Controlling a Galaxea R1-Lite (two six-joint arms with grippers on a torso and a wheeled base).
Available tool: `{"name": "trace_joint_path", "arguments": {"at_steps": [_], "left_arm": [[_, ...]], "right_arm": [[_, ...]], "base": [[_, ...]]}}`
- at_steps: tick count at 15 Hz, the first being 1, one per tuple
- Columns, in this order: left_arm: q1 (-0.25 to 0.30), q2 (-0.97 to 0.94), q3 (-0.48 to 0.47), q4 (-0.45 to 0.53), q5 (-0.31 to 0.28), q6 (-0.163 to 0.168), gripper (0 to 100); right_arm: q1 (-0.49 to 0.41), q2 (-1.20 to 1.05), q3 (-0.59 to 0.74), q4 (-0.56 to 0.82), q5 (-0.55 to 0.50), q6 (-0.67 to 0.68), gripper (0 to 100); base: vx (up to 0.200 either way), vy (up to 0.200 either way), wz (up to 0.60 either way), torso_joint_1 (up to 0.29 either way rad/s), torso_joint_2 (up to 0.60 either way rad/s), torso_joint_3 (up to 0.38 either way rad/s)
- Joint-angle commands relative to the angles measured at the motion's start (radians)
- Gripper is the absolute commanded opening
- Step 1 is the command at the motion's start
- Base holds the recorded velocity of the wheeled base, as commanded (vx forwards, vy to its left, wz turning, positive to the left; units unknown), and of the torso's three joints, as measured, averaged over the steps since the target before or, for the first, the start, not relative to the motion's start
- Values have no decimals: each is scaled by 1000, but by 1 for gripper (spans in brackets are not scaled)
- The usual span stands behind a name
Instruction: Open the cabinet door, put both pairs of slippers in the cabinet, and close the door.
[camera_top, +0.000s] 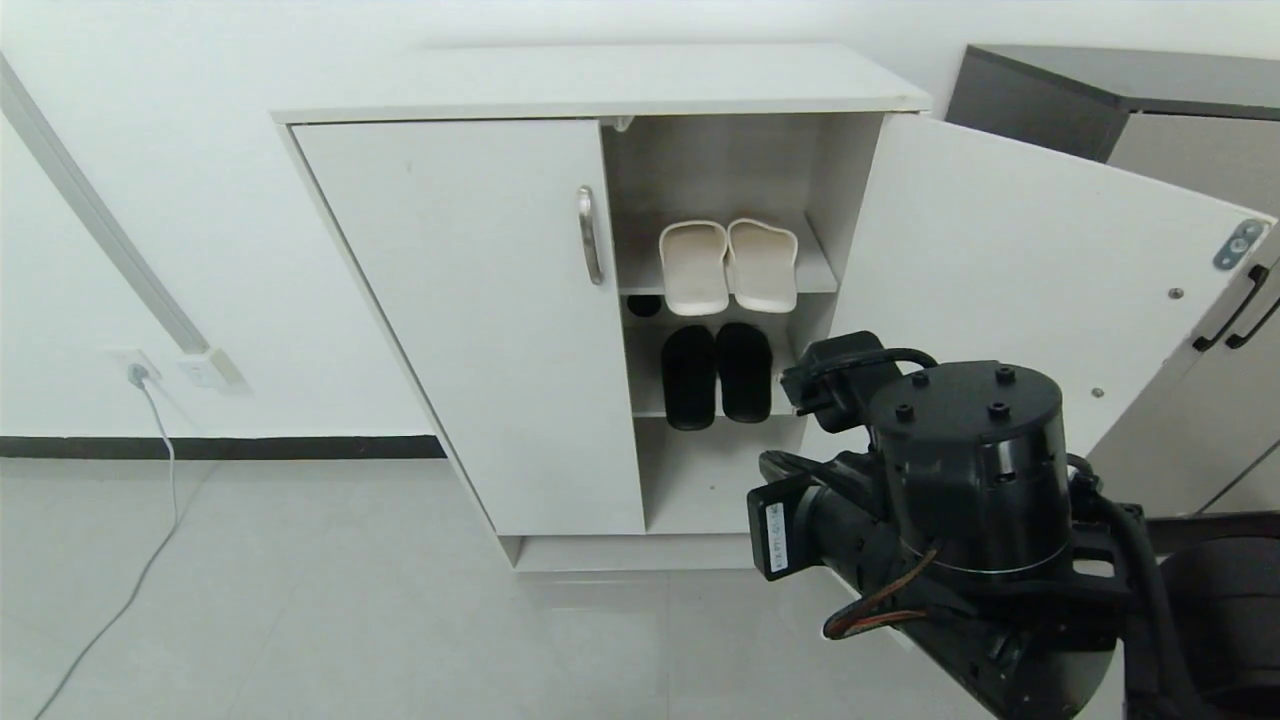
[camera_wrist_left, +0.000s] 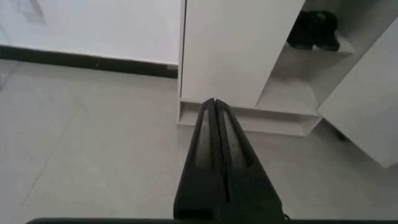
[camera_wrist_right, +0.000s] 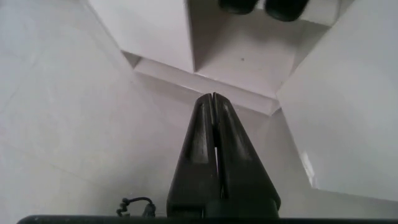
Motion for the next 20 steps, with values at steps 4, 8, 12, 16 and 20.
{"name": "trace_joint_path", "arguments": {"at_steps": [4, 8, 12, 16, 20], "left_arm": [[0, 1, 0, -1, 0, -2, 0], [0, 1, 0, -1, 0, 0, 0], [0, 1, 0, -1, 0, 0, 0], [0, 1, 0, -1, 0, 0, 0], [0, 1, 0, -1, 0, 0, 0]], "right_arm": [[2, 0, 2, 1, -1, 0, 0], [2, 0, 4, 2, 1, 0, 0], [2, 6, 7, 1, -1, 0, 0], [2, 6, 7, 2, -1, 0, 0], [0, 8, 10, 2, -1, 0, 0]], "base": [[0, 0, 0, 132, -459, -343], [0, 0, 0, 149, -474, -328], [0, 0, 0, 179, -499, -319], [0, 0, 0, 204, -521, -309], [0, 0, 0, 234, -552, -317]]}}
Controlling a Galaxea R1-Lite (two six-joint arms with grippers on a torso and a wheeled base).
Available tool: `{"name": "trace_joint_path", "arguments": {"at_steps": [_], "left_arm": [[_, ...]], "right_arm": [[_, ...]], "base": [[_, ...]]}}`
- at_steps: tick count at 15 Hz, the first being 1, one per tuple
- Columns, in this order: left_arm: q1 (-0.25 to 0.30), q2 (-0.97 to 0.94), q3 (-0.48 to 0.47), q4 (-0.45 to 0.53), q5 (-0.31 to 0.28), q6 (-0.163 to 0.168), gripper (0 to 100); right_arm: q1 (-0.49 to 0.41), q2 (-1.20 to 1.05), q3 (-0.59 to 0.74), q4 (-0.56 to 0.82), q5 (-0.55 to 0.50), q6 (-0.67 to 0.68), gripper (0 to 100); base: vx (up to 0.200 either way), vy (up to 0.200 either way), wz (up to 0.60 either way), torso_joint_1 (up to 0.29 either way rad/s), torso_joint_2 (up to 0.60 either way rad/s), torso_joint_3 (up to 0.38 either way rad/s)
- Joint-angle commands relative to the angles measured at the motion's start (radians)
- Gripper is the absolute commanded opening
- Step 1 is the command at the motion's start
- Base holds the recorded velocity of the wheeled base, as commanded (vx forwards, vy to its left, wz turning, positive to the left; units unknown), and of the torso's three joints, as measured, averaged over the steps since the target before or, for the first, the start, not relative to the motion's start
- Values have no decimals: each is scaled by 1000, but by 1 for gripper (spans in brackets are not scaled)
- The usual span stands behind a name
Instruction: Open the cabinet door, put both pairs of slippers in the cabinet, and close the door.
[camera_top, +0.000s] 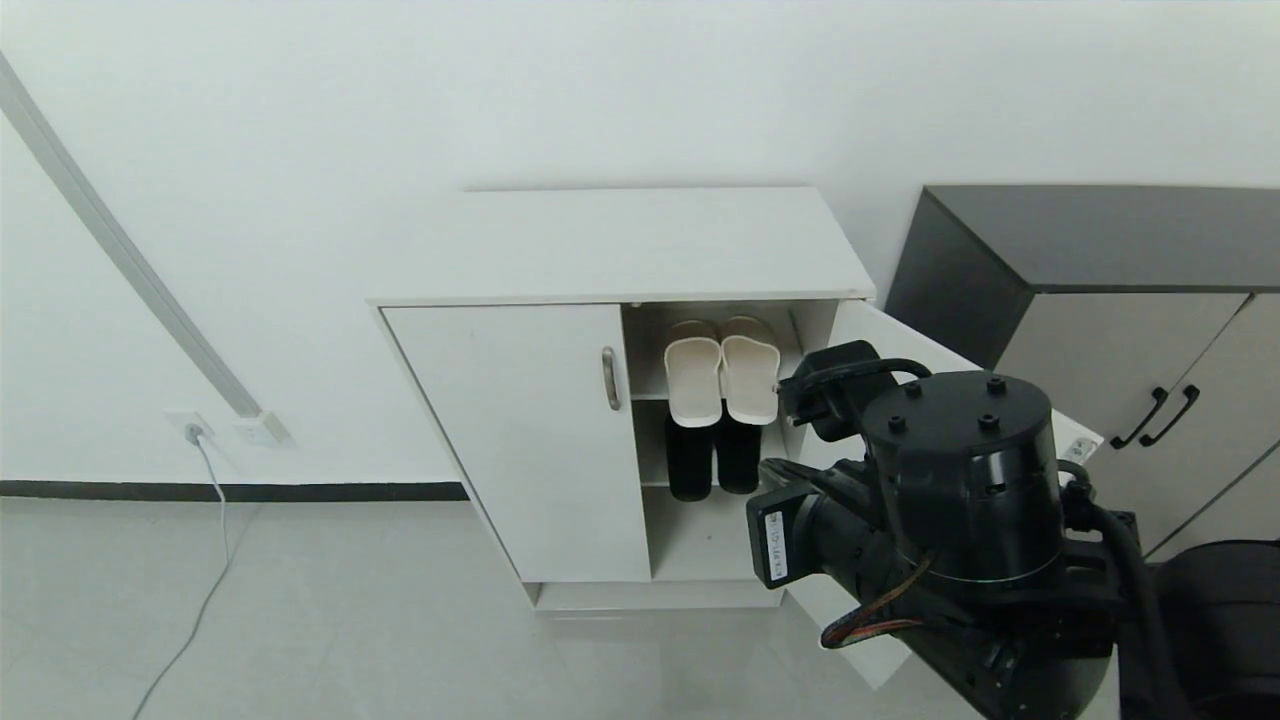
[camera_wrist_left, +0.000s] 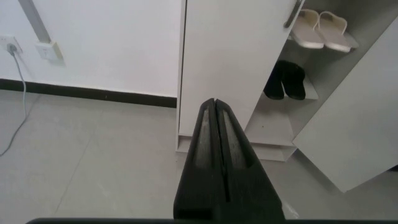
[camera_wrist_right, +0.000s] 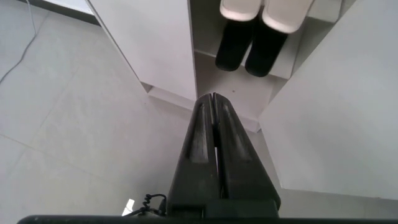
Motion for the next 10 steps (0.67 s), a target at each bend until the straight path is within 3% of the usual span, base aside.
{"name": "trace_joint_path", "arguments": {"at_steps": [1, 6, 10], "left_arm": [[0, 1, 0, 0, 1, 0, 0], [0, 1, 0, 0, 1, 0, 0], [0, 1, 0, 0, 1, -2, 0]], "right_arm": [[1, 1, 1, 0, 0, 0, 0], [-1, 0, 13, -2, 0, 0, 0], [-1, -8, 22, -2, 0, 0, 0]], "base": [[0, 0, 0, 251, -564, -325], [0, 0, 0, 261, -588, -329], [0, 0, 0, 196, -422, -232]]}}
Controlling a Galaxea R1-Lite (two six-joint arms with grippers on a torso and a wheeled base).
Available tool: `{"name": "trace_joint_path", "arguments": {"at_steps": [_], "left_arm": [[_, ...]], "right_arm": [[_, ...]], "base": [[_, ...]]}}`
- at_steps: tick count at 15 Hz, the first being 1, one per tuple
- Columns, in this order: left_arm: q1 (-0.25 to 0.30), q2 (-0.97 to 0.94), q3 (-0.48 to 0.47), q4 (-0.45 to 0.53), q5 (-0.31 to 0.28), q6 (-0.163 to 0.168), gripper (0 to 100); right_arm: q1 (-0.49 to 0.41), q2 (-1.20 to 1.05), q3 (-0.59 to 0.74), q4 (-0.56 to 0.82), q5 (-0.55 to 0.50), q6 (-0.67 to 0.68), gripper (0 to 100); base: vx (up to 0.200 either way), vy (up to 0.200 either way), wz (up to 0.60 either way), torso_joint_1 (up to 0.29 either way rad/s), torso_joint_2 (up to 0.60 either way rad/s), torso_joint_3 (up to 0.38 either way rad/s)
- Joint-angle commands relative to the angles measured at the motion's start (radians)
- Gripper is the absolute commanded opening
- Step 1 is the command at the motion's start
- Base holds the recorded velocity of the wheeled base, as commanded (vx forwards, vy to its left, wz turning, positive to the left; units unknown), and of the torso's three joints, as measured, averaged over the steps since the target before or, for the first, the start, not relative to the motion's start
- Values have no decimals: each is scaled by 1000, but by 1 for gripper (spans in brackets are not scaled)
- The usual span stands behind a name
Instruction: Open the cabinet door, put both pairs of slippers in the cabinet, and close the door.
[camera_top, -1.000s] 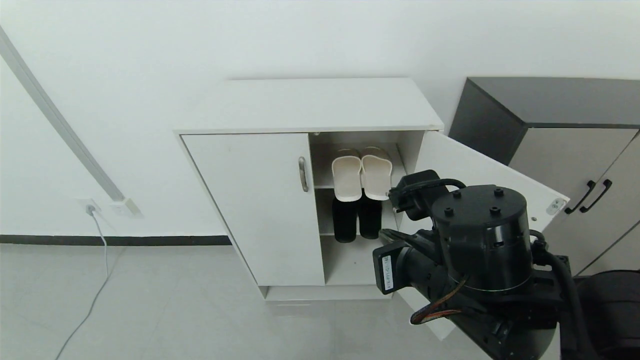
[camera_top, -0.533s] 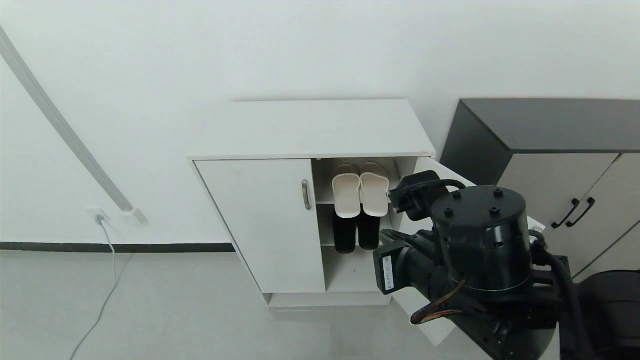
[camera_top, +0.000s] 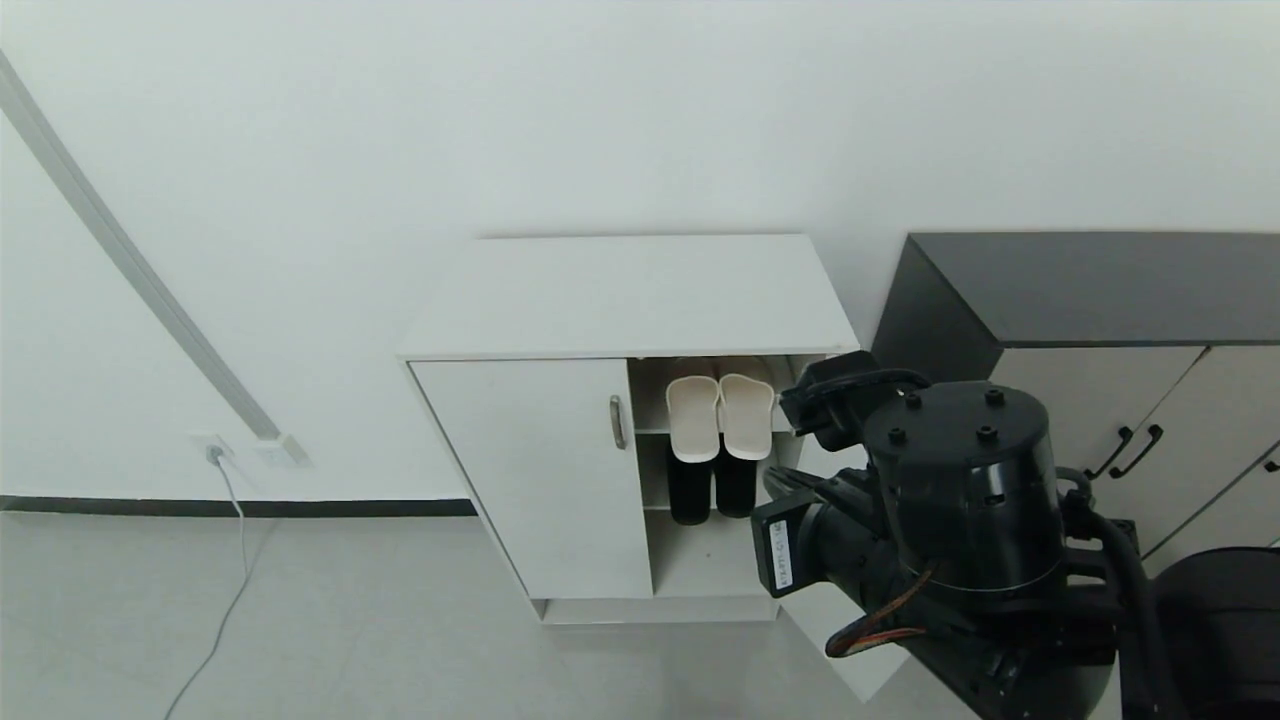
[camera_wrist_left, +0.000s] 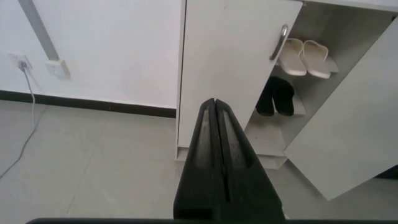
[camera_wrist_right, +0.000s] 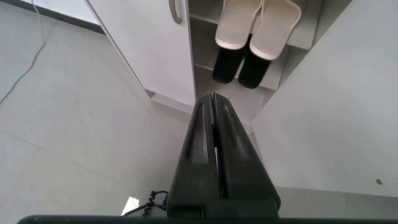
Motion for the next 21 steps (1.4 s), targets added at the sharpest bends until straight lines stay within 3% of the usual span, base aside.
{"name": "trace_joint_path", "arguments": {"at_steps": [1, 10, 16, 21], "left_arm": [[0, 1, 0, -1, 0, -1, 0], [0, 1, 0, -1, 0, 0, 0], [0, 1, 0, -1, 0, 0, 0], [0, 1, 0, -1, 2, 0, 0]], "right_arm": [[-1, -4, 3, -1, 0, 1, 0], [-10, -2, 21, -16, 2, -9, 0], [-13, -2, 23, -18, 12, -9, 0], [-81, 7, 20, -56, 17, -31, 0]], "base": [[0, 0, 0, 183, -393, -207], [0, 0, 0, 51, -116, -60], [0, 0, -600, 6, 1, -2], [0, 0, -360, 1, 2, 1]]}}
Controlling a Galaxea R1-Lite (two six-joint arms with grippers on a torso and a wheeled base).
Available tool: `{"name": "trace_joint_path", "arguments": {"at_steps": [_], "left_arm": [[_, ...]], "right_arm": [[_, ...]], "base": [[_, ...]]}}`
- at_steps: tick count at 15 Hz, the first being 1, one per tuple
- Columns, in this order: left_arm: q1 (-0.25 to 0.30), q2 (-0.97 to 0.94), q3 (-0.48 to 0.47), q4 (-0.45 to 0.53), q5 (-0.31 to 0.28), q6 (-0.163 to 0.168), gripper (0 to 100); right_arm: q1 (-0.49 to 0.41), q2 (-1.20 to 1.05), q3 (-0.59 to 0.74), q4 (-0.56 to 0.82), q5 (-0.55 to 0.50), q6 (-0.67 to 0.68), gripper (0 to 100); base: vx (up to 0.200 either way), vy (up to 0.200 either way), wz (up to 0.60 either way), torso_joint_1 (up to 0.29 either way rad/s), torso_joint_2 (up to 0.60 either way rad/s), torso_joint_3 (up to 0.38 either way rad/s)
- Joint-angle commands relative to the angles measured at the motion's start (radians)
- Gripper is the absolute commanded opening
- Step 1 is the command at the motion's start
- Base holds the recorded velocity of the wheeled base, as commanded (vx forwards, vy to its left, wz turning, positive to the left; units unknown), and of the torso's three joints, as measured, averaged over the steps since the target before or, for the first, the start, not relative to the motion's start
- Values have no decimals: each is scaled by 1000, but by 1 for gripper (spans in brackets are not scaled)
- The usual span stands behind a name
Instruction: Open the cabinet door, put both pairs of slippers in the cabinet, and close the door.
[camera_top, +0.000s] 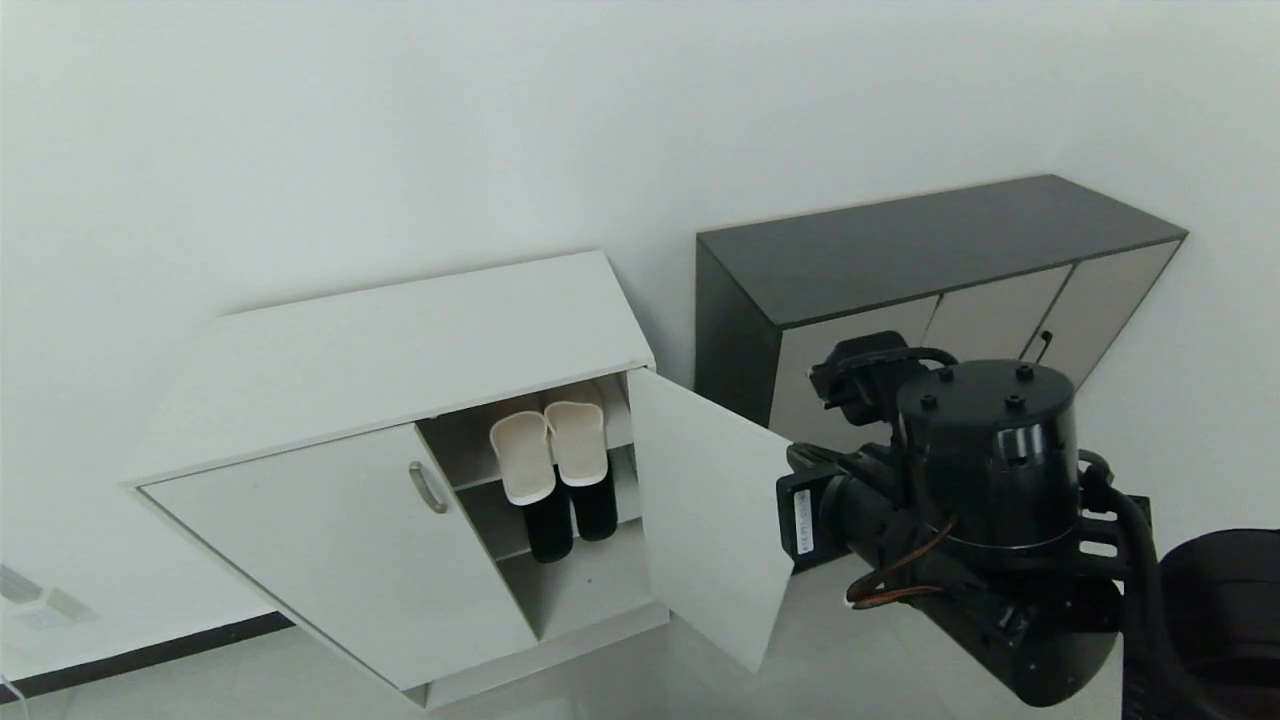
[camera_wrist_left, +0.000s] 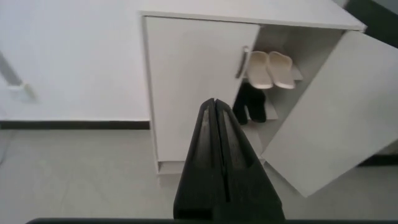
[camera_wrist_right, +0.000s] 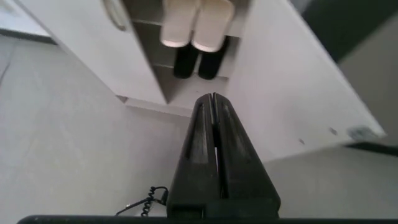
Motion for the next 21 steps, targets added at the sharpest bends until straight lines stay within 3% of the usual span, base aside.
{"name": "trace_joint_path", "arguments": {"at_steps": [1, 6, 9, 12, 18, 21], "left_arm": [[0, 1, 0, -1, 2, -1, 0], [0, 1, 0, -1, 3, -2, 0], [0, 1, 0, -1, 3, -2, 0], [0, 1, 0, -1, 2, -1, 0], [0, -1, 0, -1, 2, -2, 0], [0, 1, 0, -1, 2, -2, 0]], "right_arm": [[-24, 15, 2, -17, 5, -3, 0], [-35, 23, 3, -28, 7, -3, 0], [-44, 30, 3, -28, 7, -3, 0], [-56, 61, 3, -34, 8, -3, 0], [-223, 170, -168, -17, 94, -5, 0], [-292, 225, -276, 72, 145, 6, 0]], "base": [[0, 0, 0, 0, 0, 0], [0, 0, 0, 0, 0, 0], [-200, 0, 0, 6, 1, 1], [0, 0, 0, 0, 0, 0], [0, 0, 0, 0, 0, 0], [0, 0, 0, 0, 0, 0]]}}
